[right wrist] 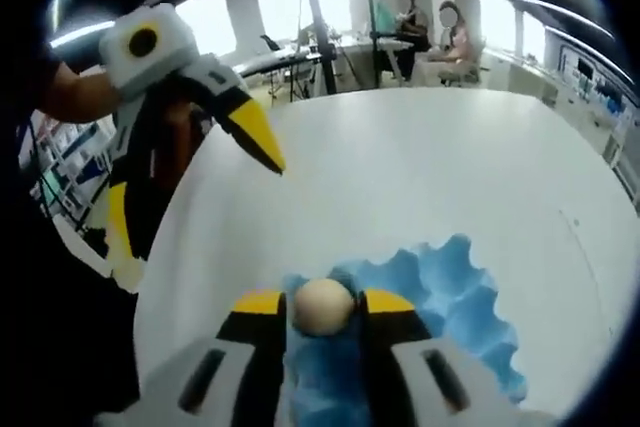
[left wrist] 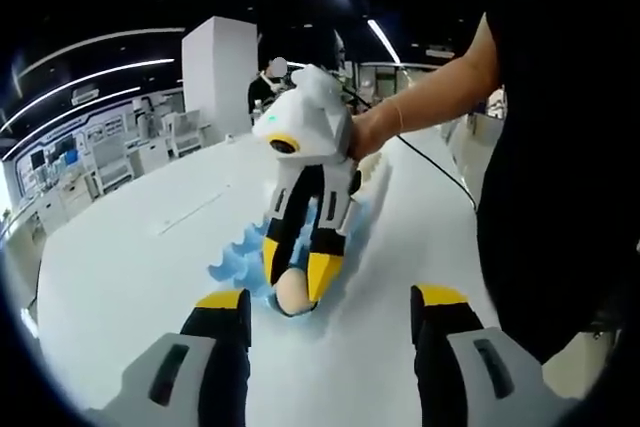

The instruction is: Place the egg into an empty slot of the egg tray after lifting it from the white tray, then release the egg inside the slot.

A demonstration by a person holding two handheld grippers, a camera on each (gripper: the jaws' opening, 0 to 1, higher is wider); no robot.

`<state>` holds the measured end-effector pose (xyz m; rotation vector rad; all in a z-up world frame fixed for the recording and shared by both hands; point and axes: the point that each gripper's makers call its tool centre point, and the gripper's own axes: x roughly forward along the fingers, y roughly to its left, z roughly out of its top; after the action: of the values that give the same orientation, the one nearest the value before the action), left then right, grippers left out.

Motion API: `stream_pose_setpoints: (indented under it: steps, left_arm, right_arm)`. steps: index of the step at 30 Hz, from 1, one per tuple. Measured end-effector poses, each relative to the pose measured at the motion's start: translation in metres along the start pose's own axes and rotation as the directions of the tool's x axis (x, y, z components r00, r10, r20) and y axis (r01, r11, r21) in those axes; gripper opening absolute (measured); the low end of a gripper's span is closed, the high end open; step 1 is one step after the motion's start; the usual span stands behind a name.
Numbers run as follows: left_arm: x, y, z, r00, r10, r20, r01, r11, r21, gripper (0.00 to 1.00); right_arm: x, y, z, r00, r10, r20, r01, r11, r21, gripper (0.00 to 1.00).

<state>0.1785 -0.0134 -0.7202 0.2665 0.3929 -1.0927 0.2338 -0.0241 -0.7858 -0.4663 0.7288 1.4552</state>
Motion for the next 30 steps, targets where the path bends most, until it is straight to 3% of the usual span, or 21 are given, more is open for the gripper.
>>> stream_pose_setpoints:
  steps: [16,21,30]
  left_arm:
    - [0.003,-0.001,0.004,1.0,-0.009,-0.006,0.009,1.0,0.013,0.64]
    - [0.005,-0.003,0.005,1.0,-0.013,-0.007,0.013,1.0,0.018,0.63]
    - [0.007,-0.004,0.009,1.0,-0.014,-0.005,0.014,0.999,0.033,0.63]
  right_arm:
    - [-0.021,0.008,-0.016,1.0,-0.008,0.021,0.009,0.998,-0.055,0.28]
    - [-0.026,0.007,-0.036,0.999,-0.017,-0.042,0.014,0.998,-0.068,0.24]
    - [-0.045,0.007,-0.039,1.0,-0.014,-0.001,0.013,0.999,-0.047,0.24]
